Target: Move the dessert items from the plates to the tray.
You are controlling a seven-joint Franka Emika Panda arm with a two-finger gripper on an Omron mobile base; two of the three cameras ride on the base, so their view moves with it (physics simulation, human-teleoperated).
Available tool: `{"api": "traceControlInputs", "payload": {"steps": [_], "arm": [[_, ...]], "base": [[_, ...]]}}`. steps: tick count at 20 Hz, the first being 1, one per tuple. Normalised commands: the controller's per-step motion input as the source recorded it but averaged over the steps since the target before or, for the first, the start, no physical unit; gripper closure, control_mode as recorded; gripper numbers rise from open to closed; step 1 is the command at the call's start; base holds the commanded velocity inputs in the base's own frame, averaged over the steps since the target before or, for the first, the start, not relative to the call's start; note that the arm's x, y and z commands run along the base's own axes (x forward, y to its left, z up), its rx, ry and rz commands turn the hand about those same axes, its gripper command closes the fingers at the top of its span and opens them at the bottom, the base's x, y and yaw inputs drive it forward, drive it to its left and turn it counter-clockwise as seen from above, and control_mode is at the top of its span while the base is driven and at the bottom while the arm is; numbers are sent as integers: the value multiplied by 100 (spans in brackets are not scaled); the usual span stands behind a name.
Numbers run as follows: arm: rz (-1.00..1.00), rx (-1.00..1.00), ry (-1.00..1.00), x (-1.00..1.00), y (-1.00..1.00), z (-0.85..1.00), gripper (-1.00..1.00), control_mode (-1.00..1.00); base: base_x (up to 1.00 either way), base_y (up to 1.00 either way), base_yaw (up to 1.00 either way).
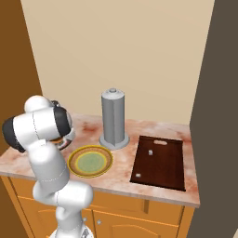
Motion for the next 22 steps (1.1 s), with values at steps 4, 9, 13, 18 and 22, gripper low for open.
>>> {"api": "traceControlInputs", "payload": {"steps": [4, 9, 13, 18, 22], "arm": [[0, 0, 0, -26, 19, 0, -100, -100], [0, 0, 0, -43, 20, 0, -100, -100], [0, 0, 0, -5, 3, -5, -100, -100], [-1, 0, 0, 22, 0, -1, -100, -100], [0, 0, 0, 4, 0, 0, -100, -100]], "base": [[0, 0, 0], [0, 0, 0], [0, 0, 0], [0, 0, 0], [0, 0, 0]]}}
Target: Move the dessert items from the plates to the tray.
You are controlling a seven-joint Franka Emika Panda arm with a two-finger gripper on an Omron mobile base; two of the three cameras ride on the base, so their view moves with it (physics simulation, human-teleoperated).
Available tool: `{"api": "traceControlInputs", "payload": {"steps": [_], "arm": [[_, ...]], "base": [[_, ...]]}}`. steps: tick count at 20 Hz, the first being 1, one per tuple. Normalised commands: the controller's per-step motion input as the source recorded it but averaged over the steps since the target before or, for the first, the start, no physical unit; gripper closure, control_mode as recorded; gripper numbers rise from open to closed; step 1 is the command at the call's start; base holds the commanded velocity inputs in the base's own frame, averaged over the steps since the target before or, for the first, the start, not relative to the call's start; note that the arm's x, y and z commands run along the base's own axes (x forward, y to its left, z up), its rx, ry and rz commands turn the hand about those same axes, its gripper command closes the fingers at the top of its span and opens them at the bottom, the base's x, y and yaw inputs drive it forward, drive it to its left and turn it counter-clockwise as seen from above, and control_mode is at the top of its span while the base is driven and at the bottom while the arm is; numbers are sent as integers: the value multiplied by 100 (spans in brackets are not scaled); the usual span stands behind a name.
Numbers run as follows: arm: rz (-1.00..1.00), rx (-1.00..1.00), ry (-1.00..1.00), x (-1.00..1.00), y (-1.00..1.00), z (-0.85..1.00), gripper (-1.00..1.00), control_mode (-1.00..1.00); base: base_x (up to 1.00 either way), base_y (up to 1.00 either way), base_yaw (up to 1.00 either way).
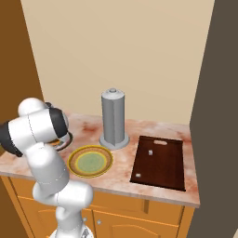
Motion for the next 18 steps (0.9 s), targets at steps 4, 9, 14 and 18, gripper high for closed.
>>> {"api": "traceControlInputs", "payload": {"steps": [4, 9, 14, 18], "arm": [[-1, 0, 0, 0, 0, -18, -100, -100], [-4, 0, 0, 10, 0, -35, -100, -100], [-5, 0, 1, 10, 0, -23, -100, -100], [-1, 0, 1, 0, 0, -4, 100, -100]], "base": [[0, 0, 0], [0, 0, 0], [0, 0, 0], [0, 0, 0]]}}
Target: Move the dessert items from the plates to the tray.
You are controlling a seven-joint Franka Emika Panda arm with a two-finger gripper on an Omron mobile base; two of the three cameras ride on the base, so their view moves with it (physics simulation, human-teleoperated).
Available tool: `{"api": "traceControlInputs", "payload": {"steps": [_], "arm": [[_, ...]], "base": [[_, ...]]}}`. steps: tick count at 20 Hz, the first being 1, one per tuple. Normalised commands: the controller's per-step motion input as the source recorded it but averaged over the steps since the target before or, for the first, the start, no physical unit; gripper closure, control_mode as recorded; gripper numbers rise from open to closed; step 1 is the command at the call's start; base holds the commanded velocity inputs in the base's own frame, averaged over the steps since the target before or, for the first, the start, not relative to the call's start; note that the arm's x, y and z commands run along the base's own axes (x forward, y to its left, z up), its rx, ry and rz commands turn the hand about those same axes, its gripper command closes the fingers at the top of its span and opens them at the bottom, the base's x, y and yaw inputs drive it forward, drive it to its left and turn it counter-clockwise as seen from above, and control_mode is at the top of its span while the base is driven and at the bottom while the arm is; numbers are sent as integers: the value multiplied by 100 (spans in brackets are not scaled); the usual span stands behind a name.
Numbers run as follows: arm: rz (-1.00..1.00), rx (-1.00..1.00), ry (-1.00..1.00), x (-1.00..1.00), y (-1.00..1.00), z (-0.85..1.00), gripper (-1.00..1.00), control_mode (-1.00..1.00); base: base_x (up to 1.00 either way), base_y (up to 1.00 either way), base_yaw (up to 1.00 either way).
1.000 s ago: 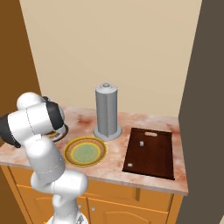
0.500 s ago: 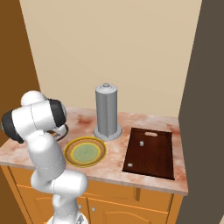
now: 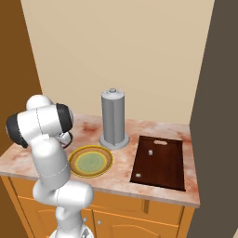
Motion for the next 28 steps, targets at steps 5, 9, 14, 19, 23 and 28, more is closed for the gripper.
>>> {"api": "traceControlInputs", "payload": {"steps": [5, 9, 14, 19, 23, 28], "arm": [[0, 0, 0, 0, 0, 0, 100, -100], [0, 0, 0, 0, 0, 0, 100, -100], [0, 3, -1, -1, -19, 29, 100, -100], [1, 4, 0, -25, -51, 77, 100, -100], [2, 2, 2, -37, -52, 61, 100, -100], [4, 0, 8, -46, -56, 42, 100, -100]], "base": [[0, 0, 0], [0, 0, 0], [0, 0, 0], [0, 0, 0], [0, 0, 0], [0, 0, 0]]}}
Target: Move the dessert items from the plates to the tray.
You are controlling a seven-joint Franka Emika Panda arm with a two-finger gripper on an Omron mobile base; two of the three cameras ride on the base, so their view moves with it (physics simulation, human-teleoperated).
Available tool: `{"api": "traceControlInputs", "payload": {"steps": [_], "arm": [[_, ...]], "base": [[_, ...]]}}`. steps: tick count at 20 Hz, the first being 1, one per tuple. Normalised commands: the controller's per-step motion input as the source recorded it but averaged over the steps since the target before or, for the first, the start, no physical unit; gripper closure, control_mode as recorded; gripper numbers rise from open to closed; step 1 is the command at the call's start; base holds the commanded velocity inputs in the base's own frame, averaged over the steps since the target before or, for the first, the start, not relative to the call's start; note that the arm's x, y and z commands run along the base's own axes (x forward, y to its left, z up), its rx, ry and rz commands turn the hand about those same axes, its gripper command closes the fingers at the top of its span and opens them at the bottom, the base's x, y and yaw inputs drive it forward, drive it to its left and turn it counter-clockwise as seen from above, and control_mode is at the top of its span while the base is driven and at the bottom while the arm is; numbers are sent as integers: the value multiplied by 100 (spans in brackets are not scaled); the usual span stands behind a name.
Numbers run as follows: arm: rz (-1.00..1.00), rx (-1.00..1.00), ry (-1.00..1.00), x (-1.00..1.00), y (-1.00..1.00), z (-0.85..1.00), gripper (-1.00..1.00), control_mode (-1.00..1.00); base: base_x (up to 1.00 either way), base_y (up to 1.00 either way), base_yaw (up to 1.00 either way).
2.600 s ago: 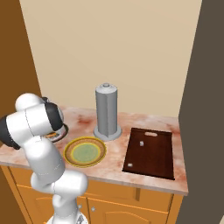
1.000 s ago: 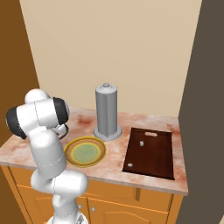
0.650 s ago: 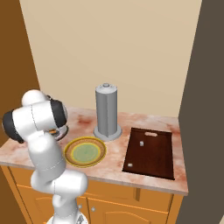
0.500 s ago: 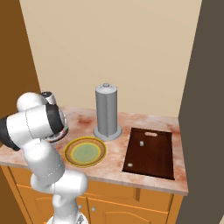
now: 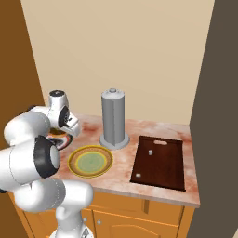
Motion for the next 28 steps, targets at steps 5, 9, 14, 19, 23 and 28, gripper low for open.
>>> {"api": "traceControlInputs", "payload": {"steps": [5, 9, 14, 19, 23, 28], "arm": [[6, 0, 9, -45, -51, 45, 100, -100], [8, -4, 7, -35, -69, 40, 100, -100], [9, -4, 3, -32, -81, 15, 100, -100], [10, -1, 0, -55, -68, 5, 100, -100], [10, -2, 0, -24, -79, 0, 100, -100], [9, -3, 0, 0, -100, 0, 100, -100]], "base": [[0, 0, 0], [0, 0, 0], [0, 0, 0], [0, 0, 0], [0, 0, 0], [0, 0, 0]]}}
